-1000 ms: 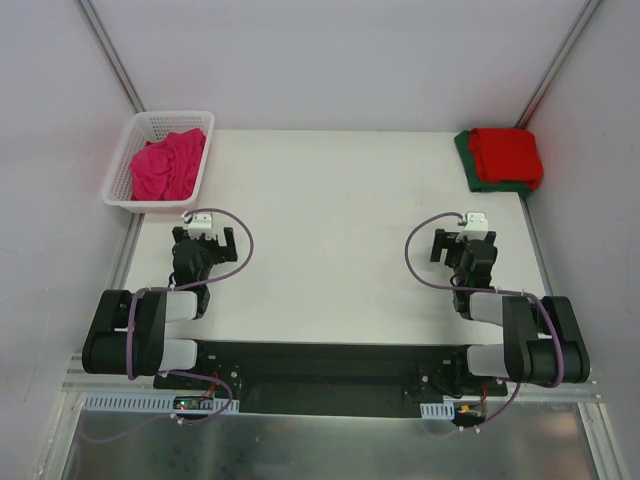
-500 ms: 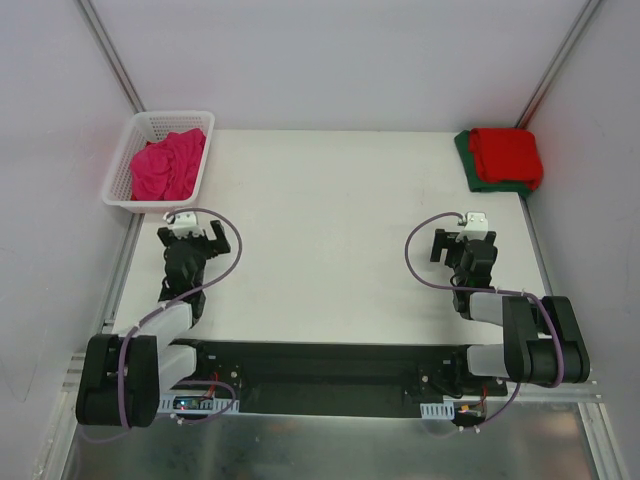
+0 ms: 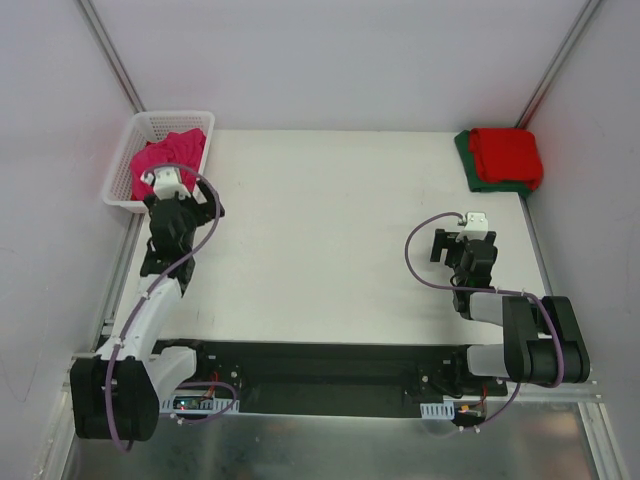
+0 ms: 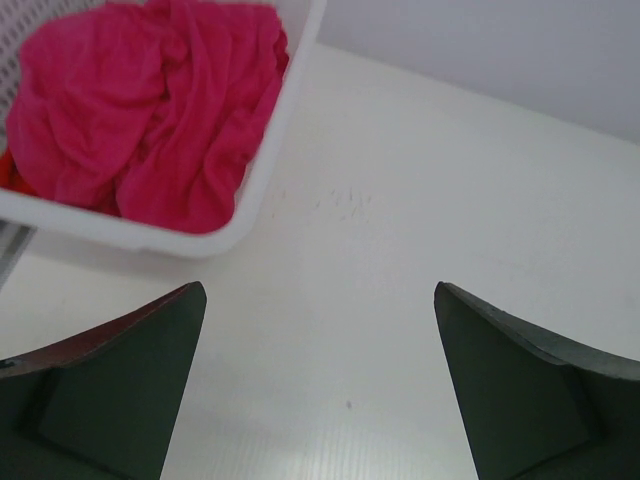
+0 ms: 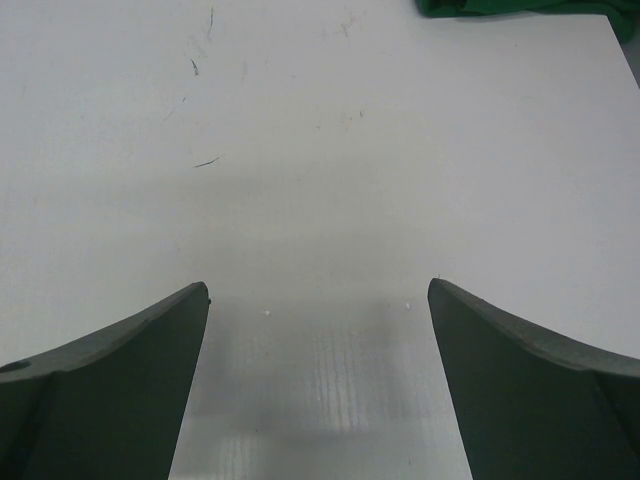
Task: Fold and stack the t-shirts
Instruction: Grab crumpled tshirt from bin with the left arm
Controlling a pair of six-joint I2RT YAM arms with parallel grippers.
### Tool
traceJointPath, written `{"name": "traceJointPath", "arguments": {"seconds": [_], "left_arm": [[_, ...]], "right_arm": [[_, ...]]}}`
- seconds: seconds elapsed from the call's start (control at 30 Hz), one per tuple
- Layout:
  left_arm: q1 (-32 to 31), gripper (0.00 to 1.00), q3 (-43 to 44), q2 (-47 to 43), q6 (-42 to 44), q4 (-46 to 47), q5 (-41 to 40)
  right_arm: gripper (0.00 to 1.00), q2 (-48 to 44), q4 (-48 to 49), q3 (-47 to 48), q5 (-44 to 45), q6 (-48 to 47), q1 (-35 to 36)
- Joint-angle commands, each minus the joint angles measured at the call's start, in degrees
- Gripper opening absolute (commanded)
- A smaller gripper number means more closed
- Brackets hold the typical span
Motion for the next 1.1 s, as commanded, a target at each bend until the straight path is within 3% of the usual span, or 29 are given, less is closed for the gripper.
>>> {"name": "traceJointPath", "arguments": {"seconds": [0.0,0.07,0.17,0.37,0.57,0.73,1.07], "left_arm": [[0.7,0.99,15.6,4.3,-0.1,-11.7,-1.1],[0.7,0.99,21.1,8.6,0.9,-15.8,-1.7],[0.7,0.99,37.1,15.4,3.8,-25.3,-2.0],[2.4,1.0,52.4,22.8,7.3,-34.7,-2.4],[9.2,0.99,62.2,28.1,8.8,-40.2,1.8],[9.8,0.99,65.8,32.5,13.7,-43.6,-1.7],[10.0,0.99,68.7,39.1,13.7,-44.2,-3.3]], "right_arm": [[0.96,-0.4,3.2,1.4,-0.7,-0.3,0.2],[0.96,-0.3,3.2,1.4,-0.6,-0.2,0.2],[0.96,-0.4,3.2,1.4,-0.7,-0.2,0.2],[0.96,-0.4,3.2,1.4,-0.8,-0.2,0.3],[0.96,-0.4,3.2,1.4,-0.6,-0.3,0.1],[0.96,-0.4,3.2,1.4,-0.7,-0.2,0.2],[0.96,-0.4,3.2,1.4,-0.6,-0.2,0.2]]}}
